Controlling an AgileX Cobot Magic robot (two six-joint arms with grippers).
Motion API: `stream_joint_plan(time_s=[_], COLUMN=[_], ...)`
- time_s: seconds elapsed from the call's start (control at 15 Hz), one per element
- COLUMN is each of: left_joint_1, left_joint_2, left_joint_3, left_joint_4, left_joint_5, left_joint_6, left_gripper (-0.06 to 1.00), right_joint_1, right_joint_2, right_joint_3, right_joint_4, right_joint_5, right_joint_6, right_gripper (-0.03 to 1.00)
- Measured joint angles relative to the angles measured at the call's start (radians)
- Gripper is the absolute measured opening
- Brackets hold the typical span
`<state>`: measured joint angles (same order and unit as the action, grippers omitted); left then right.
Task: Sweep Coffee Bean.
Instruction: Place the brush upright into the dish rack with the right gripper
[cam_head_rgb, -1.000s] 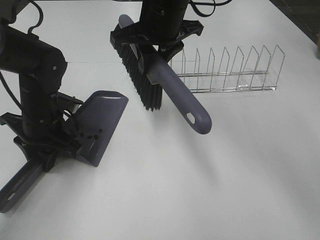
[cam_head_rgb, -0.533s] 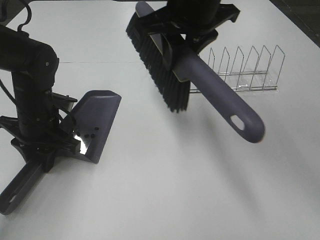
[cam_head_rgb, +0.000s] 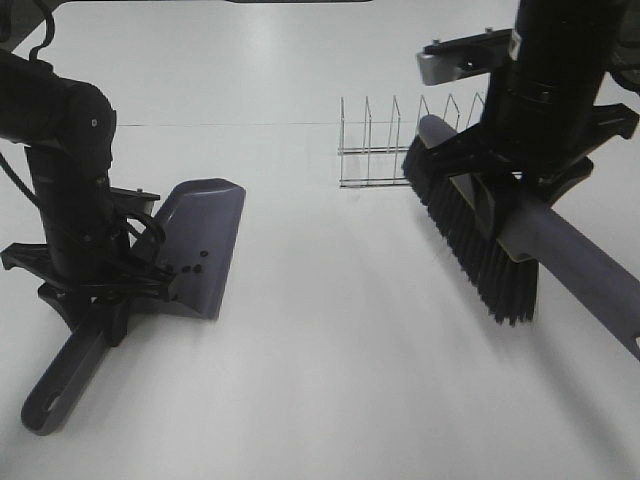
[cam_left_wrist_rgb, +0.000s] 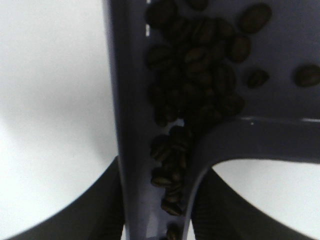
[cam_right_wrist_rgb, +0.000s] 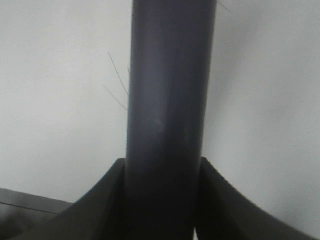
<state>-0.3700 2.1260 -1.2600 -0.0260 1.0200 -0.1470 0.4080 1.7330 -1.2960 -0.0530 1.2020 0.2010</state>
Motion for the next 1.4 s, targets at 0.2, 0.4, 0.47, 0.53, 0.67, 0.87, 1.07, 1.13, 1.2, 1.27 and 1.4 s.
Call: stream_joint_plan(time_s=[0.2, 0.4, 0.47, 0.53, 0.67, 0.87, 1.07, 1.13, 1.2, 1.27, 1.4], left_joint_1=[0.000, 0.000, 0.000, 0.000, 0.000, 0.000, 0.000, 0.000, 0.000, 0.000, 0.000], left_joint_2=[0.000, 0.000, 0.000, 0.000, 0.000, 0.000, 0.000, 0.000, 0.000, 0.000, 0.000], left_joint_3=[0.000, 0.000, 0.000, 0.000, 0.000, 0.000, 0.000, 0.000, 0.000, 0.000, 0.000], left_joint_4=[-0.003, -0.008, -0.008, -0.008, -0.009, -0.010, -0.012, -0.018, -0.022, -0.023, -0.023], left_joint_5=[-0.006, -0.010, -0.010, -0.010, -0.011, -0.011, -0.011, -0.013, -0.014, -0.014, -0.014], left_joint_6=[0.000, 0.001, 0.001, 0.001, 0.001, 0.001, 0.001, 0.001, 0.001, 0.001, 0.001], left_gripper=[0.34, 0.34, 0.34, 0.34, 0.34, 0.34, 0.34, 0.34, 0.34, 0.34, 0.34], right_joint_1=[-0.150, -0.303, -0.317, -0.336, -0.338, -0.338, -0.338, -0.338, -0.338, -0.338, -0.338], right_joint_2=[0.000, 0.064, 0.083, 0.117, 0.176, 0.257, 0.351, 0.371, 0.388, 0.406, 0.439], right_joint_3=[0.018, 0.018, 0.018, 0.017, -0.016, -0.138, -0.298, -0.327, -0.349, -0.375, -0.412], right_joint_4=[0.027, 0.030, 0.030, 0.028, 0.014, 0.003, 0.008, 0.008, 0.008, 0.008, 0.012], right_joint_5=[-0.079, -0.101, -0.101, -0.101, -0.095, -0.087, -0.007, 0.009, 0.018, 0.021, 0.030], right_joint_6=[-0.025, -0.084, -0.089, -0.099, -0.113, -0.114, -0.132, -0.136, -0.141, -0.146, -0.158], right_gripper=[0.31, 0.31, 0.31, 0.31, 0.31, 0.31, 0.31, 0.31, 0.31, 0.31, 0.31])
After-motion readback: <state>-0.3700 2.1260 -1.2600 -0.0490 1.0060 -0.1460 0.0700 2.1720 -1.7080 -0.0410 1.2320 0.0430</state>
